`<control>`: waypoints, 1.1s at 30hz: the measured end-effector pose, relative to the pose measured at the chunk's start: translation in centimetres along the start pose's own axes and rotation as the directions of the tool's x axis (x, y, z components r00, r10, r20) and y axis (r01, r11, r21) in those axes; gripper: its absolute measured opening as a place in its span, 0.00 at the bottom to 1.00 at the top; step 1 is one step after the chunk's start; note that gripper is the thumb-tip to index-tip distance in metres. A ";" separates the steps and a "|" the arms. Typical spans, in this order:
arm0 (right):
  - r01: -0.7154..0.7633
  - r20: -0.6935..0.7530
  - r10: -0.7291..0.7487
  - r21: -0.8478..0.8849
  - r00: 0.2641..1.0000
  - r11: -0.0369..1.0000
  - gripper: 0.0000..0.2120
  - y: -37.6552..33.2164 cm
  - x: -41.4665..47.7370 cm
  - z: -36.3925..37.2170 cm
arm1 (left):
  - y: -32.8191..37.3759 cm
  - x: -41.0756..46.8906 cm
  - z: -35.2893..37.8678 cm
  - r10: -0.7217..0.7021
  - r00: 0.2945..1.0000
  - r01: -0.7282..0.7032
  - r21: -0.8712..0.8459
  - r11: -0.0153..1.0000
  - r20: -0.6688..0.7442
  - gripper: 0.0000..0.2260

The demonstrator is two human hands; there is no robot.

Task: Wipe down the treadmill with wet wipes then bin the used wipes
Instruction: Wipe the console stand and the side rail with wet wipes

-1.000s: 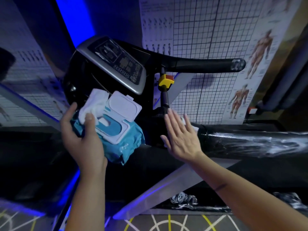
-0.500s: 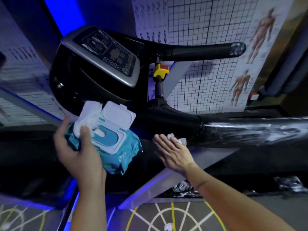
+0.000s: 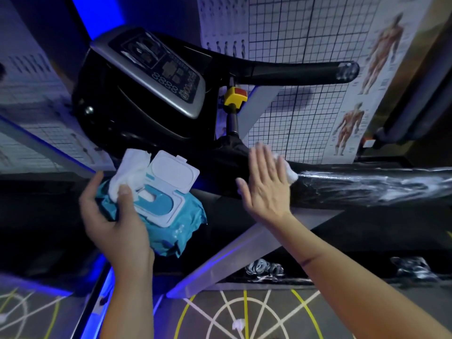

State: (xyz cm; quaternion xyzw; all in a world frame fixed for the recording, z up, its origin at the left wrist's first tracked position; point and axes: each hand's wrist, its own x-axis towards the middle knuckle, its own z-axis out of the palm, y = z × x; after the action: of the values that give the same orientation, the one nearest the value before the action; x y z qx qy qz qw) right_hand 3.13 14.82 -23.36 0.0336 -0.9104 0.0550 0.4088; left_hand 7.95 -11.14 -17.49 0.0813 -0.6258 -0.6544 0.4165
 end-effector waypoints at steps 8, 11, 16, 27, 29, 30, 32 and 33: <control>0.131 0.255 -0.154 0.104 0.955 0.986 0.35 -5.2 4.3 -0.6 | 0.8 0.7 1.3 0.048 0.999 -0.047 -0.045 0.998 0.004 0.17; 0.188 0.281 -0.224 0.147 0.933 0.971 0.35 -5.9 4.8 -0.9 | 0.8 3.4 2.1 0.140 0.990 -0.140 -0.001 0.990 0.000 0.19; -0.009 0.361 -0.241 0.569 0.901 0.822 0.35 -6.6 7.0 -1.8 | 2.3 8.6 5.9 0.332 0.943 -0.332 0.001 0.943 0.010 0.17; -0.078 0.082 0.029 0.685 0.996 0.724 0.23 -3.5 4.1 -0.6 | 3.2 12.6 14.8 0.242 0.946 -0.287 0.214 0.934 0.215 0.16; -0.061 0.042 0.044 0.638 0.998 0.768 0.22 -3.7 3.9 -0.7 | 2.8 12.9 16.2 0.209 0.938 -0.285 0.271 0.919 0.276 0.16; -0.057 0.028 0.050 0.623 0.998 0.780 0.22 -3.9 3.8 -0.7 | 2.7 13.1 16.8 0.198 0.932 -0.293 0.306 0.906 0.305 0.16; -0.102 0.033 0.106 0.650 0.994 0.753 0.20 -4.1 3.9 -0.7 | 2.6 13.4 17.7 0.182 0.919 -0.313 0.366 0.877 0.351 0.17; -0.139 0.052 0.142 0.679 0.989 0.721 0.18 -4.1 4.2 -0.8 | 2.7 13.5 18.0 0.178 0.912 -0.324 0.384 0.865 0.368 0.17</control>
State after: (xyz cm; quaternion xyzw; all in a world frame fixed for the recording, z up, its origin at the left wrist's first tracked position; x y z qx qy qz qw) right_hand 1.42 10.78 -19.41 0.1117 -0.8261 0.4151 0.3644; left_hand -10.74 -6.01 -5.82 -0.0182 -0.8207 -0.4408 0.3630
